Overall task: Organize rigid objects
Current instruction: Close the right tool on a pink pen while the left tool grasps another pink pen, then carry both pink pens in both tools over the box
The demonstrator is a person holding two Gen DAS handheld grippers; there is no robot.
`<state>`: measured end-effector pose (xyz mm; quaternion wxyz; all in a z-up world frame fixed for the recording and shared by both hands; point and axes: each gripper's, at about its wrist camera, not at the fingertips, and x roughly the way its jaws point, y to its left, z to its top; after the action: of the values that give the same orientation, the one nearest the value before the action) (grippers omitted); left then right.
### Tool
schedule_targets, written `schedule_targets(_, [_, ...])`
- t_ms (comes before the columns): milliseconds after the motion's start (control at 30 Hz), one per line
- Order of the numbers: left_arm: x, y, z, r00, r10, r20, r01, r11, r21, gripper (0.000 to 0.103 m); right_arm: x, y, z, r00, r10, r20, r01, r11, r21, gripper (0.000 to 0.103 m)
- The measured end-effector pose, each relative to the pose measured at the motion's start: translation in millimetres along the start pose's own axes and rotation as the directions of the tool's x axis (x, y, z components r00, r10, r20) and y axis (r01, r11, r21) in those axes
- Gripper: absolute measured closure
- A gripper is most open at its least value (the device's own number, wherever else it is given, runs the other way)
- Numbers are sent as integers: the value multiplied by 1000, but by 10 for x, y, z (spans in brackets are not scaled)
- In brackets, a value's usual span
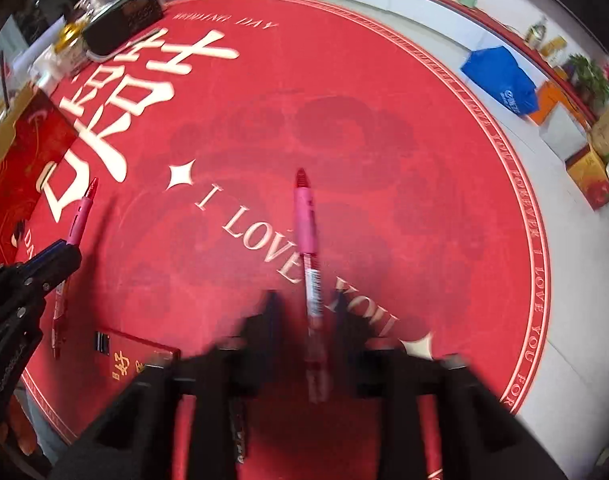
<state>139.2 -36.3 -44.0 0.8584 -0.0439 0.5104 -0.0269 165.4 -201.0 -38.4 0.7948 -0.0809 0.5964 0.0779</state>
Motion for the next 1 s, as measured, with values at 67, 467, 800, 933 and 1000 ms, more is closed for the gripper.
schedule_targets(67, [10, 28, -32, 1000, -2, -7, 1, 1000, -14, 92, 2, 62, 9, 1000, -26, -4, 26, 1000, -15, 57])
schedule_targets(467, [-408, 7, -234, 993, 54, 104, -55, 998, 8, 92, -571, 132, -289, 982, 104, 155, -113, 992, 56, 92])
schedule_targets(800, [-932, 67, -400, 971, 84, 225, -89, 996, 15, 92, -998, 607, -475, 959, 157, 237, -167, 986, 22, 92])
schedule_targets(933, [-1122, 235, -423, 959, 96, 266, -94, 995, -19, 92, -1121, 833, -438, 952, 182, 248, -185, 983, -10, 92])
schedule_targets(1000, [-1184, 333, -422, 954, 105, 281, -98, 994, -36, 92, -1157, 959, -416, 951, 179, 251, -175, 984, -36, 92])
